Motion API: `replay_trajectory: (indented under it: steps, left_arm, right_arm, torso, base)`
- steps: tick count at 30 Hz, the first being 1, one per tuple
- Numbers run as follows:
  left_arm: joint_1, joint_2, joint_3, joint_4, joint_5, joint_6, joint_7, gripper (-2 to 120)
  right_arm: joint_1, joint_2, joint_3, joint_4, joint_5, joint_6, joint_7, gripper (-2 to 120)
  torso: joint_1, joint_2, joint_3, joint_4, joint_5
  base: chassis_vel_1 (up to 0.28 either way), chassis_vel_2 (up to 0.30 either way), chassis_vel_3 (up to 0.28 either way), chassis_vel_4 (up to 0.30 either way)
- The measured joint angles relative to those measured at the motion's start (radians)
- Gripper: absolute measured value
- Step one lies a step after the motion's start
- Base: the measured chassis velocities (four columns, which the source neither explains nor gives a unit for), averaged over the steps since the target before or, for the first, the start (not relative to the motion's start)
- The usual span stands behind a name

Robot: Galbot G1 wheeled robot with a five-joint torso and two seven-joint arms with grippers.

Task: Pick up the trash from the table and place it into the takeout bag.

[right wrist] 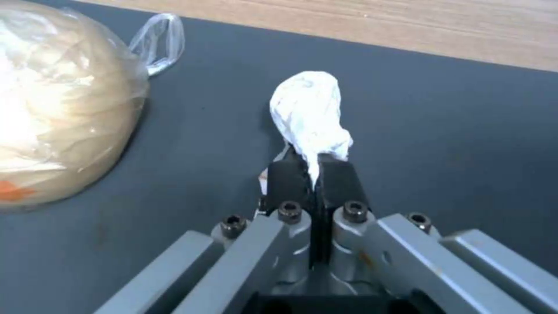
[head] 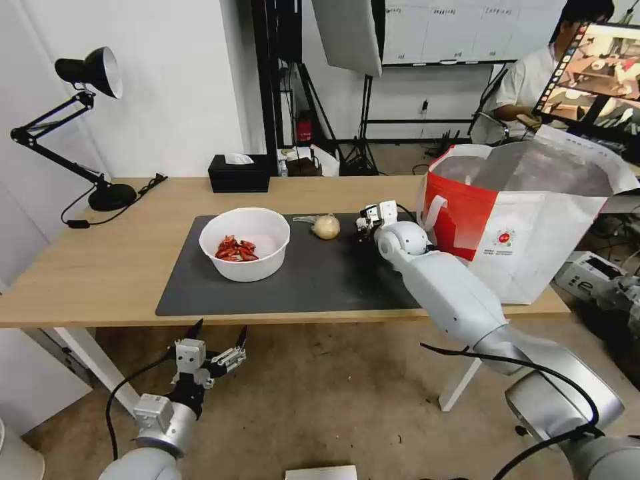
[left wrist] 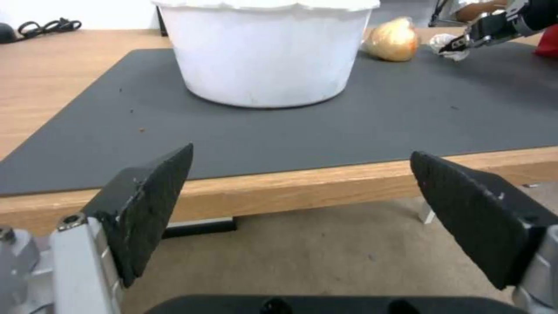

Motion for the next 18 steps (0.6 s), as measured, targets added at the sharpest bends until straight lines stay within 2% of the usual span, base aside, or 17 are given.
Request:
replay_trajectory:
  steps: [4, 8, 10, 12, 13, 14, 16, 18]
  left_arm:
    - [-0.003, -0.001, 0.000, 0.000, -0.001, 0.002, 0.000, 100]
    - [-0.004, -0.004, 0.000, -0.002, -0.002, 0.003, -0.001, 100]
    - [-0.006, -0.011, -0.004, -0.018, -0.006, 0.012, -0.002, 100]
    - [-0.004, -0.013, -0.007, -0.025, -0.007, 0.015, -0.002, 100]
    - [-0.004, -0.013, -0.007, -0.025, -0.007, 0.015, -0.002, 100]
    - [0.003, -0.014, -0.012, -0.030, -0.007, 0.016, -0.002, 100]
    - [0.006, -0.014, -0.015, -0.031, -0.007, 0.017, -0.002, 100]
    - [0.019, -0.014, -0.024, -0.039, -0.008, 0.017, -0.003, 100]
  right_arm:
    - [-0.001, 0.000, 0.004, 0.009, 0.001, 0.001, 0.002, 0]
    - [-0.015, -0.014, 0.019, 0.071, -0.007, 0.026, 0.025, 0]
    - [-0.057, -0.054, 0.041, 0.228, -0.024, 0.053, 0.082, 0]
    - [-0.082, -0.081, 0.044, 0.325, -0.044, 0.082, 0.132, 0]
    - [-0.082, -0.081, 0.044, 0.325, -0.044, 0.082, 0.132, 0]
    - [-0.106, -0.107, 0.045, 0.418, -0.061, 0.119, 0.194, 0]
    - [-0.116, -0.120, 0.044, 0.461, -0.069, 0.137, 0.225, 0]
    - [-0.143, -0.164, 0.038, 0.587, -0.095, 0.182, 0.297, 0]
  torso:
    - [0.000, 0.000, 0.000, 0.0003, 0.0001]
    - [0.000, 0.000, 0.000, 0.0004, 0.0001]
    - [0.000, 0.000, 0.000, 0.0002, 0.0002]
    - [0.000, 0.000, 0.000, 0.0001, 0.0001]
    - [0.000, 0.000, 0.000, 0.0001, 0.0001]
    - [0.000, 0.000, 0.000, 0.0001, 0.0001]
    - [0.000, 0.000, 0.000, 0.0001, 0.0001]
    - [0.000, 0.000, 0.000, 0.0002, 0.0001]
  base:
    - [0.000, 0.000, 0.000, 0.000]
    - [0.000, 0.000, 0.000, 0.000]
    - [0.000, 0.000, 0.000, 0.000]
    - [0.000, 0.000, 0.000, 0.000]
    - [0.000, 0.000, 0.000, 0.000]
    - [0.000, 0.000, 0.000, 0.000]
    - [0.000, 0.000, 0.000, 0.000]
    - [0.000, 0.000, 0.000, 0.000]
